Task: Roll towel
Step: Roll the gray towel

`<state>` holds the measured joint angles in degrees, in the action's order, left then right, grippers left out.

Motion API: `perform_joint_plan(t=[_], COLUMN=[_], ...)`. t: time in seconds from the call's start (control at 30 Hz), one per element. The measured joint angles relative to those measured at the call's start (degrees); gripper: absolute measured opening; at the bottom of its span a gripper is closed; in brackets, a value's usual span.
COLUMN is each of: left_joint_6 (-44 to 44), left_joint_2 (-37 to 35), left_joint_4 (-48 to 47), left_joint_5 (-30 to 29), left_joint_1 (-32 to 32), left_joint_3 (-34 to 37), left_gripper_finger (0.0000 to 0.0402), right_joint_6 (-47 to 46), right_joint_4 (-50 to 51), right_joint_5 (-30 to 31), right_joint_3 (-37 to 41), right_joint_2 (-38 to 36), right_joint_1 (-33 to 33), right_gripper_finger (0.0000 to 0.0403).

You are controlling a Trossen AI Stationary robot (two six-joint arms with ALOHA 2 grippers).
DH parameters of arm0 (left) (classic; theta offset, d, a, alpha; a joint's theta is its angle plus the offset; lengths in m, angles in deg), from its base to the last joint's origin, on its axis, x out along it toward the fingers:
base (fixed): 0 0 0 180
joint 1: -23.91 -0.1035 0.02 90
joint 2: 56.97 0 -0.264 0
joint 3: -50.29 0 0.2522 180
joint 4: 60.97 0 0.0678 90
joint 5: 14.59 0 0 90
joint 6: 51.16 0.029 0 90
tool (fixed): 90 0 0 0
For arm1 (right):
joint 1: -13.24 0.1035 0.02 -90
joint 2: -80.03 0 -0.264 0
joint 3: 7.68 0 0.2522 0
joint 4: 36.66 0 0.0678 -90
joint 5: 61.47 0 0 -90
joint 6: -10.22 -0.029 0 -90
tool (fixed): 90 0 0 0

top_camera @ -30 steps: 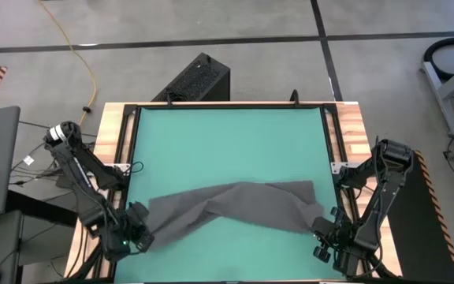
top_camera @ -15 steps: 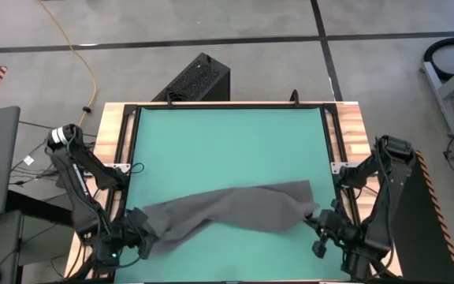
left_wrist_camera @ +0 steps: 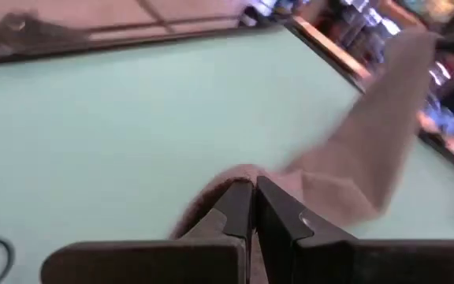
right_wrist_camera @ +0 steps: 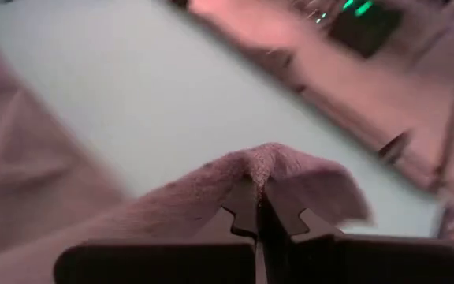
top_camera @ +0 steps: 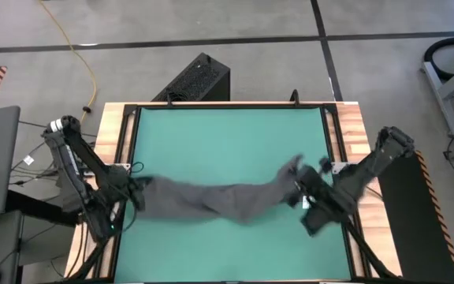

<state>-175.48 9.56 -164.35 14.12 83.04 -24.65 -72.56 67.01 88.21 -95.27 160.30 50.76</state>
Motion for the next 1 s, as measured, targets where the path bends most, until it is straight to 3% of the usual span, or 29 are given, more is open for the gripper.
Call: perform_joint_plan(t=[0.1, 0.3, 0.37, 0.47, 0.57, 0.73, 1.0], left_joint_6=[13.06, 26.09, 31.72, 36.45, 39.93, 37.55, 29.96], left_joint_2=[-6.59, -17.31, -20.64, -23.45, -24.96, -21.84, -9.33], left_joint_4=[2.23, 1.47, 1.91, 2.75, 6.11, 6.38, 9.85], left_joint_5=[-4.57, -16.40, -15.93, -9.29, -0.13, 21.27, 49.63], left_joint_1=[-5.55, -12.46, -13.26, -13.50, -13.48, -13.47, -9.33], left_joint_3=[1.65, 1.31, -0.22, -2.47, -3.17, -1.98, 8.20], left_gripper_finger=[0.0000, 0.0000, 0.0000, 0.0000, 0.0000, 0.0000, 0.0000], right_joint_6=[8.87, 24.08, 29.06, 32.77, 31.92, 24.71, 2.20], right_joint_4=[0.07, 0.06, 0.17, 0.09, -0.13, 0.09, -1.02], right_joint_5=[4.54, 12.68, 14.72, 14.73, 7.05, -16.58, -44.46], right_joint_3=[-0.72, -3.83, -5.27, -7.36, -8.45, -7.48, 8.22], right_joint_2=[-3.38, -11.10, -13.72, -17.40, -20.71, -22.28, -18.47], right_joint_1=[-8.97, -22.13, -24.43, -25.29, -23.66, -18.74, -1.96], right_gripper_finger=[0.0016, 0.0016, 0.0016, 0.0016, 0.0016, 0.0015, 0.0018])
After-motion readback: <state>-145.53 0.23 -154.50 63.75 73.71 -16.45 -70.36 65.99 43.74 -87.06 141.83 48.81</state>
